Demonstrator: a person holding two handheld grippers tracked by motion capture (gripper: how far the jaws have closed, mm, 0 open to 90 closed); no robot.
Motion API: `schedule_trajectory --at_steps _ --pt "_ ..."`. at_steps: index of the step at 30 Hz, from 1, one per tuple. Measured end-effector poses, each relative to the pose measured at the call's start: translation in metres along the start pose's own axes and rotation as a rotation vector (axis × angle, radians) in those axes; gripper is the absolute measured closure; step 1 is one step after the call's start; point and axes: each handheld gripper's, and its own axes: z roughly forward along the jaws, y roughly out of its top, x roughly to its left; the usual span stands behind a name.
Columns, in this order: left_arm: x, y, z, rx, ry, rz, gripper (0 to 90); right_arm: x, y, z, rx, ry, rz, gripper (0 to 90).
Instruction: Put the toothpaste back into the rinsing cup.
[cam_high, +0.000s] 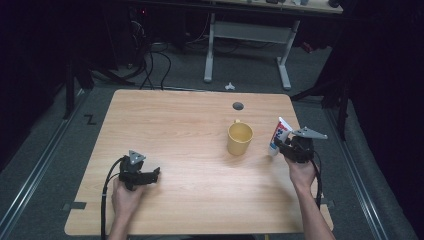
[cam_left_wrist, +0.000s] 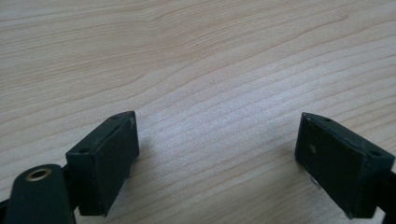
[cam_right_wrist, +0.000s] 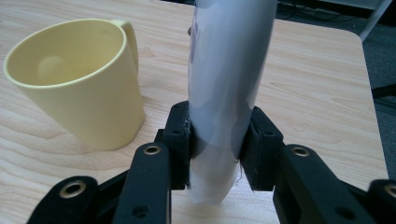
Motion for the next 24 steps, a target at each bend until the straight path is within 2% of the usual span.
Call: schedule_trajectory --at_steps 24 --pt "0.0 0.0 0.0 -0.001 0.002 -0.001 14.4 0.022 0.034 -0.031 -0.068 0.131 -0.064 67.3"
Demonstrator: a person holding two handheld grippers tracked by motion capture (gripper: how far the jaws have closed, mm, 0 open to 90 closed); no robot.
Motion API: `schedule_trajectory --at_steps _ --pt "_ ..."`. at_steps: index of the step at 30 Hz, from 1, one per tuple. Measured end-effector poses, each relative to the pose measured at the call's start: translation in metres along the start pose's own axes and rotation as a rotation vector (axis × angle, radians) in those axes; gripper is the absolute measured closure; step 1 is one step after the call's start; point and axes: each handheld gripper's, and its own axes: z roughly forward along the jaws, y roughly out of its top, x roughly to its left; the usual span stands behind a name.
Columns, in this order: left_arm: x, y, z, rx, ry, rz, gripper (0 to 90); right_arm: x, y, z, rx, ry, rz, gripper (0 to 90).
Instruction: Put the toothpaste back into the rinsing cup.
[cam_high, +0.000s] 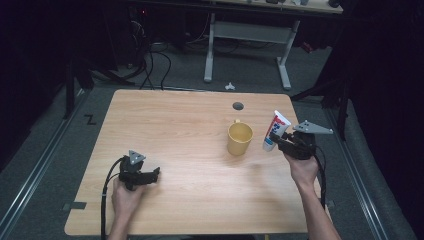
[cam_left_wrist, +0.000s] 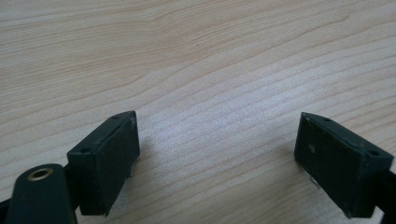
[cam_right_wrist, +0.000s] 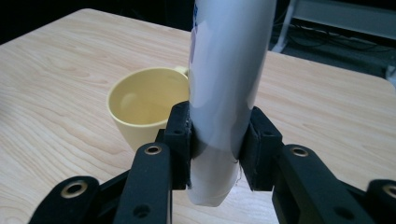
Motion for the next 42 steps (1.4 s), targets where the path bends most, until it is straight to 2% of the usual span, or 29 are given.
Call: schedule_trajectory --at_steps 3,18,38,42 --pt "0.0 0.0 0.0 0.0 0.0 0.0 14.4 0.004 0.008 -0.002 -0.012 0.027 -0.005 67.4" --pt "0.0 0.0 0.0 0.0 0.0 0.0 14.4 0.017 0.035 -0.004 -0.043 0.074 -0.042 67.5" --pt "0.0 0.0 0.0 0.001 0.0 0.0 14.4 0.033 0.059 0.022 -0.045 0.123 -0.067 67.6" --pt "0.0 0.0 0.0 0.0 0.0 0.0 14.4 0.033 0.058 0.029 -0.043 0.123 -0.053 67.6"
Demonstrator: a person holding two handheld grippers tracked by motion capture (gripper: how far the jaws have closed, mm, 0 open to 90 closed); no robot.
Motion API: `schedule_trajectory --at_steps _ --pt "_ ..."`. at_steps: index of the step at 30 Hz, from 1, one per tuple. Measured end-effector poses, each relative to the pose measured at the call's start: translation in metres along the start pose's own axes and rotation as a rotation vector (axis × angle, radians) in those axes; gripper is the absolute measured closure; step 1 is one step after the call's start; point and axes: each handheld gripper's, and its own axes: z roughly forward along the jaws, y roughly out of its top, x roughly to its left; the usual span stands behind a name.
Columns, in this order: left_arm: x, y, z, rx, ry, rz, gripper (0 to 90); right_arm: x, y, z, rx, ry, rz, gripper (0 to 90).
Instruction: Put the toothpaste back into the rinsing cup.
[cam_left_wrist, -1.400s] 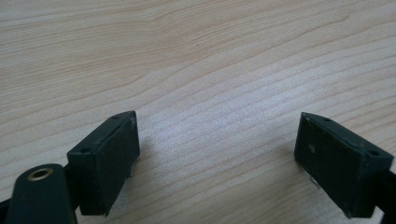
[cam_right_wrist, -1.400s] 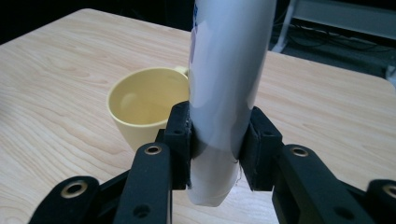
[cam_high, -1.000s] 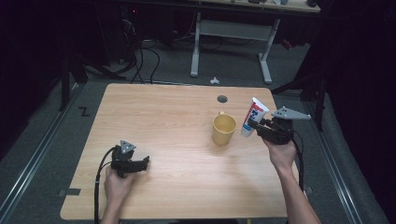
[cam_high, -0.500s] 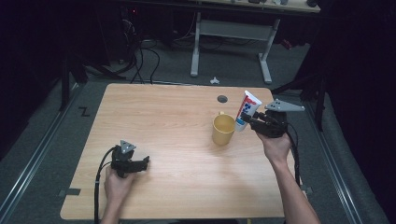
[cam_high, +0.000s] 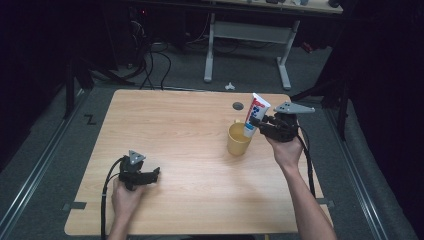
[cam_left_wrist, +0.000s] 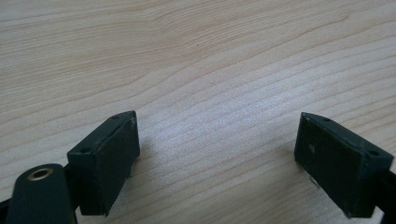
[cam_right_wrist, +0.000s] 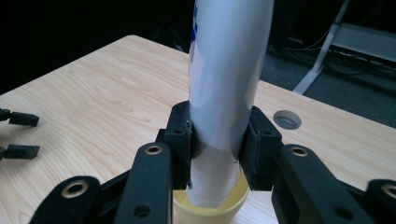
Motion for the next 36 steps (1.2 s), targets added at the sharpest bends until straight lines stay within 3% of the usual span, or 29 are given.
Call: schedule_trajectory --at_steps 12,36 --pt "0.0 0.0 0.0 0.0 0.0 0.0 14.4 0.0 -0.002 0.024 0.021 -0.005 -0.002 67.6" --pt "0.0 0.0 0.0 0.0 0.0 0.001 14.4 0.002 -0.015 0.054 0.082 -0.041 -0.019 67.4"
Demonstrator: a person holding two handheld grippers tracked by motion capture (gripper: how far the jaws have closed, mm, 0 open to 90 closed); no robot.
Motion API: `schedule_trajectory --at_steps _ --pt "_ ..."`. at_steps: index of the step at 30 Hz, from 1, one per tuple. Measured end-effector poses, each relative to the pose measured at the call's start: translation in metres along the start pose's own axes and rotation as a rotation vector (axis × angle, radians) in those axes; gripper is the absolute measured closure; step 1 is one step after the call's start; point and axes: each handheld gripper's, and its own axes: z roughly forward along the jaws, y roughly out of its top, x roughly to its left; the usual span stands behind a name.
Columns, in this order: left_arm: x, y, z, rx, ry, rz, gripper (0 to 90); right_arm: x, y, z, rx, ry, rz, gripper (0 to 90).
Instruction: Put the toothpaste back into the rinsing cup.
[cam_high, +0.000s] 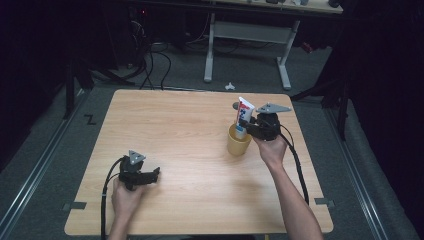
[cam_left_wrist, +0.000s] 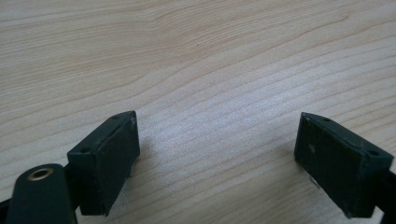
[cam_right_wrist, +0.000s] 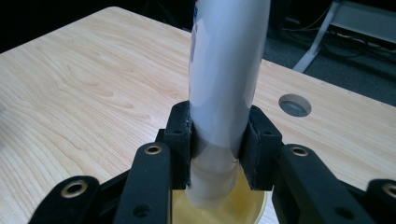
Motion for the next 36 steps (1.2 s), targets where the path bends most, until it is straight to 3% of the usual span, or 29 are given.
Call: schedule_trajectory --at_steps 16,36 --pt "0.0 0.0 0.0 0.0 0.0 0.0 14.4 -0.006 -0.019 0.015 0.038 -0.003 0.049 67.3" --pt "0.0 0.0 0.0 0.0 0.0 0.0 14.4 -0.004 -0.032 0.032 0.084 -0.006 0.049 67.0"
